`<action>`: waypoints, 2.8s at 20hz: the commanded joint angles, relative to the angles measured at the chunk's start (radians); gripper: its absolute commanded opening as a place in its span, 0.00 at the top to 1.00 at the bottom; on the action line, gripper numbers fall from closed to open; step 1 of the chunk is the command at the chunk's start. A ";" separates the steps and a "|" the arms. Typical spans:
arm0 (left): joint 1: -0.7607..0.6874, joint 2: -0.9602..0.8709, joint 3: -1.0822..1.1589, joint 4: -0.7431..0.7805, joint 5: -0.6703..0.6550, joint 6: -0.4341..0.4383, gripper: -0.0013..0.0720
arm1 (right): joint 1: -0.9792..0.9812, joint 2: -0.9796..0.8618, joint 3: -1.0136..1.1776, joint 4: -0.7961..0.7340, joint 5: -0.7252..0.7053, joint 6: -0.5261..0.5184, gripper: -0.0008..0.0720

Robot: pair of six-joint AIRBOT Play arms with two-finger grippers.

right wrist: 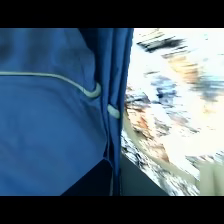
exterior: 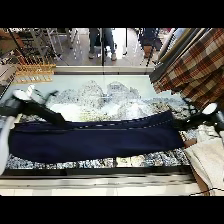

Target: Fold the clothes and pants, and hang the long-sleeved shirts on hangers.

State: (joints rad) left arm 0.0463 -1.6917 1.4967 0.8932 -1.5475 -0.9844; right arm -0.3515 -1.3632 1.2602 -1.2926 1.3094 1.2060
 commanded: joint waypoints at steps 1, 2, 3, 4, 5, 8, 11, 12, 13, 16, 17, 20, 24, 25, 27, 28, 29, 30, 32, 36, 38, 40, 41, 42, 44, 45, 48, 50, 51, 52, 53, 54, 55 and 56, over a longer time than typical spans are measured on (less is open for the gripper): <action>-0.217 -0.005 -0.150 0.031 0.166 0.029 0.97 | 0.028 0.065 0.132 -0.084 0.129 0.127 0.98; -0.259 -0.014 -0.166 0.045 0.207 0.026 0.97 | 0.058 0.069 0.159 -0.059 0.159 0.148 0.98; -0.291 -0.028 -0.169 0.078 0.234 0.016 0.97 | 0.106 0.072 0.183 -0.020 0.176 0.177 0.98; -0.314 -0.044 -0.169 0.109 0.259 -0.005 0.97 | 0.161 0.075 0.197 0.027 0.174 0.214 0.98; -0.328 -0.062 -0.169 0.135 0.276 -0.031 0.97 | 0.231 0.075 0.206 0.087 0.162 0.248 0.98; -0.326 -0.106 -0.169 0.156 0.280 -0.103 0.97 | 0.484 0.071 0.206 0.163 0.063 0.348 0.98; -0.287 -0.082 -0.169 0.164 0.279 -0.129 0.97 | 0.736 0.032 0.206 0.159 -0.113 0.447 0.98; -0.257 -0.032 -0.168 0.163 0.279 -0.136 0.97 | 0.796 0.009 0.205 0.159 -0.158 0.467 0.98; -0.214 0.034 -0.167 0.172 0.276 -0.159 0.97 | 0.853 -0.023 0.206 0.159 -0.201 0.488 0.98; -0.024 0.232 -0.166 0.183 0.265 -0.161 0.97 | 0.988 -0.154 0.206 0.192 -0.311 0.505 0.98; 0.043 0.282 -0.166 0.184 0.262 -0.160 0.97 | 1.025 -0.202 0.206 0.210 -0.357 0.505 0.98; 0.213 0.365 -0.166 0.182 0.245 -0.130 0.97 | 1.117 -0.343 0.207 0.359 -0.587 0.412 0.98; 0.306 0.355 -0.168 0.177 0.190 -0.130 0.97 | 1.125 -0.410 0.231 0.626 -0.566 0.141 0.47; 0.311 0.351 -0.169 0.177 0.182 -0.130 0.97 | 1.086 -0.395 0.255 0.603 -0.491 0.138 0.43; 0.309 0.345 -0.169 0.177 0.182 -0.126 0.97 | 0.964 -0.323 0.273 0.507 -0.364 0.159 0.43; 0.309 0.344 -0.169 0.177 0.182 -0.126 0.97 | 0.883 -0.268 0.260 0.421 -0.314 0.222 0.43; 0.309 0.341 -0.169 0.177 0.182 -0.126 0.97 | 0.805 -0.212 0.233 0.343 -0.272 0.272 0.41; 0.309 0.337 -0.169 0.177 0.182 -0.126 0.97 | 0.723 -0.156 0.191 0.289 -0.233 0.292 0.35; 0.309 0.325 -0.170 0.176 0.182 -0.127 0.97 | 0.547 -0.053 0.050 0.275 -0.159 0.288 0.15; 0.282 0.296 -0.172 0.172 0.182 -0.127 0.97 | 0.380 -0.053 -0.197 0.456 -0.125 0.037 0.07; 0.262 0.283 -0.172 0.173 0.175 -0.127 0.97 | 0.378 -0.136 -0.208 0.520 -0.132 -0.037 0.02; 0.250 0.279 -0.172 0.174 0.158 -0.127 0.97 | 0.378 -0.232 -0.187 0.610 -0.132 -0.103 0.02; 0.247 0.279 -0.172 0.174 0.154 -0.127 0.97 | 0.380 -0.276 -0.172 0.638 -0.126 -0.106 0.02; 0.247 0.279 -0.172 0.173 0.153 -0.127 0.97 | 0.392 -0.321 -0.150 0.668 -0.109 -0.128 0.02; 0.247 0.279 -0.172 0.173 0.153 -0.127 0.97 | 0.447 -0.391 -0.099 0.712 -0.077 -0.166 0.02; 0.247 0.279 -0.172 0.173 0.150 -0.127 0.97 | 0.487 -0.415 -0.068 0.729 -0.077 -0.198 0.06; 0.247 0.279 -0.172 0.180 0.146 -0.126 0.97 | 0.558 -0.427 0.038 0.673 -0.115 -0.146 0.97; 0.247 0.279 -0.175 0.180 0.140 -0.126 0.97 | 0.545 -0.370 0.090 0.381 -0.128 0.037 0.98; 0.246 0.279 -0.182 0.180 0.144 -0.126 0.97 | 0.534 -0.317 0.097 0.103 -0.124 0.209 0.98; 0.245 0.279 -0.194 0.180 0.150 -0.127 0.97 | 0.524 -0.263 0.097 -0.135 -0.081 0.332 0.98; 0.240 0.279 -0.220 0.180 0.169 -0.127 0.97 | 0.503 -0.208 0.097 -0.285 -0.024 0.373 0.98; 0.227 0.279 -0.254 0.176 0.194 -0.126 0.97 | 0.470 -0.151 0.098 -0.356 0.028 0.373 0.98; 0.208 0.279 -0.298 0.176 0.214 -0.122 0.97 | 0.436 -0.100 0.098 -0.362 0.052 0.372 0.98; 0.183 0.279 -0.344 0.176 0.237 -0.097 0.97 | 0.404 -0.049 0.098 -0.360 0.063 0.376 0.98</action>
State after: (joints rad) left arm 0.2661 -1.4120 1.2369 1.0710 -1.3628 -1.1061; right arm 0.1150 -1.5448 1.3449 -1.3777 1.2907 1.4574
